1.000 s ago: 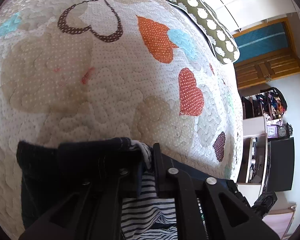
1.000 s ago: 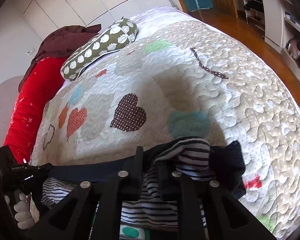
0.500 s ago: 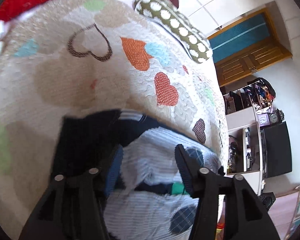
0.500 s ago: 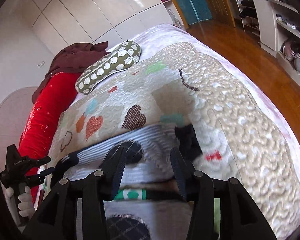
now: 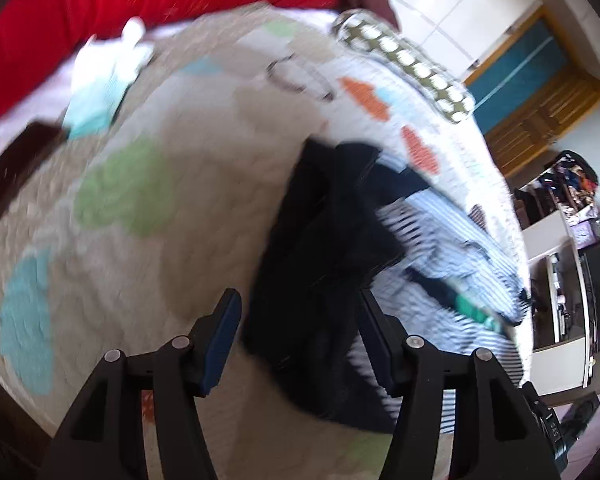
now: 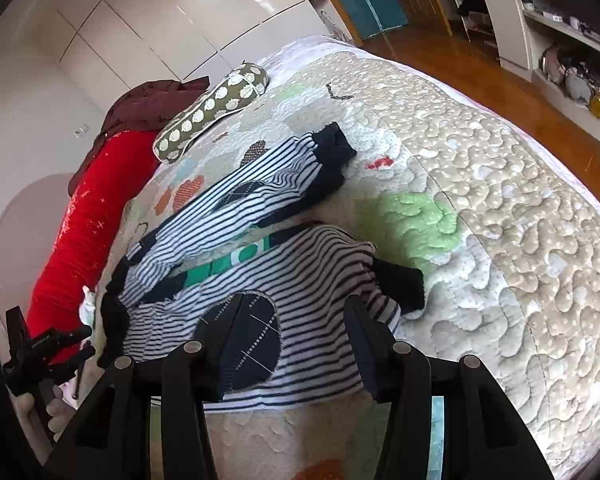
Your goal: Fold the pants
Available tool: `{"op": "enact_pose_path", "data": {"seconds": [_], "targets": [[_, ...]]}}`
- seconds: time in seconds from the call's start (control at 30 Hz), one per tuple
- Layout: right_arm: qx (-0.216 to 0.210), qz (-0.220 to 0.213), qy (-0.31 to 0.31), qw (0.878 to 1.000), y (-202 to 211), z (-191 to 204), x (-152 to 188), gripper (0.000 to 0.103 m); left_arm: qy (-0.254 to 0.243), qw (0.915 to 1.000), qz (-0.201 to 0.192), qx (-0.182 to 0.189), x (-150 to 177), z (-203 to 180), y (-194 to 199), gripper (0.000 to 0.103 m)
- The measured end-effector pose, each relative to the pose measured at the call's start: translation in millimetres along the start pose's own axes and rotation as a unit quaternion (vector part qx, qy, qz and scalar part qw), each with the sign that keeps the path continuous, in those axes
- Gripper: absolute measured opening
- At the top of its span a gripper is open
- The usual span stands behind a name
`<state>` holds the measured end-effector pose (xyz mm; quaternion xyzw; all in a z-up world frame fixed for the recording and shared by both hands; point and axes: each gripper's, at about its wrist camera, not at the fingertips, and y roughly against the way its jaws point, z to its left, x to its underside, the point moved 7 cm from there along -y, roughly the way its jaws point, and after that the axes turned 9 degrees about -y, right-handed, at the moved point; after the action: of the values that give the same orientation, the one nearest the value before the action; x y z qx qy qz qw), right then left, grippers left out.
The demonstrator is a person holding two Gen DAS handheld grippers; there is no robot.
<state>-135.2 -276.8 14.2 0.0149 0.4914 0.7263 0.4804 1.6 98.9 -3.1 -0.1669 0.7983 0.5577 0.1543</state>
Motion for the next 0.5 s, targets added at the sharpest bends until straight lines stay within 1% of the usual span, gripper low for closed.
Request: {"op": "enact_pose_path", "data": {"seconds": [0.07,0.13,0.2,0.27,0.3,0.33,0.37,0.4,0.43,0.47,0.5], "targets": [[0.021,-0.006,0.006,1.000,2.9,-6.0,5.6,0.055,0.005,0.9998,0.014,-0.013,10.8,9.4,-9.3,0.058],[0.037,-0.013,0.003,0.999,5.0,-14.0,8.2,0.056,0.005,0.9996,0.022,-0.014,17.7,11.5,-15.7,0.060],[0.046,-0.016,-0.006,0.999,5.5,-21.5,9.8,0.060,-0.004,0.9997,0.019,-0.014,19.0,7.1,-20.0,0.071],[0.055,-0.017,-0.012,0.998,2.7,-27.6,11.0,0.060,-0.021,0.9995,0.021,-0.014,17.2,-2.9,-24.7,0.071],[0.057,-0.015,-0.013,0.998,-1.3,-29.1,10.3,0.060,-0.030,0.9993,0.023,-0.005,16.2,-9.2,-26.7,0.065],[0.061,-0.014,-0.012,0.998,-5.1,-29.5,10.0,0.060,-0.042,0.9987,0.028,0.005,15.3,-15.9,-28.7,0.053],[0.063,-0.014,-0.009,0.998,-9.2,-29.6,9.4,0.061,-0.056,0.9977,0.037,-0.004,16.0,-20.6,-30.3,0.017],[0.062,-0.012,-0.005,0.998,-12.3,-28.5,8.8,0.052,-0.066,0.9967,0.047,-0.008,17.9,-23.9,-30.8,0.014],[0.062,-0.009,-0.003,0.998,-14.5,-27.7,8.1,0.041,-0.071,0.9963,0.047,-0.008,18.6,-26.2,-28.2,0.014],[0.064,-0.004,-0.003,0.998,-15.6,-27.4,7.7,0.020,-0.082,0.9955,0.041,-0.022,18.2,-26.9,-22.4,0.013],[0.060,0.006,-0.006,0.998,-15.9,-26.9,7.9,0.017,-0.088,0.9949,0.037,-0.031,17.8,-26.5,-18.4,0.013]]}}
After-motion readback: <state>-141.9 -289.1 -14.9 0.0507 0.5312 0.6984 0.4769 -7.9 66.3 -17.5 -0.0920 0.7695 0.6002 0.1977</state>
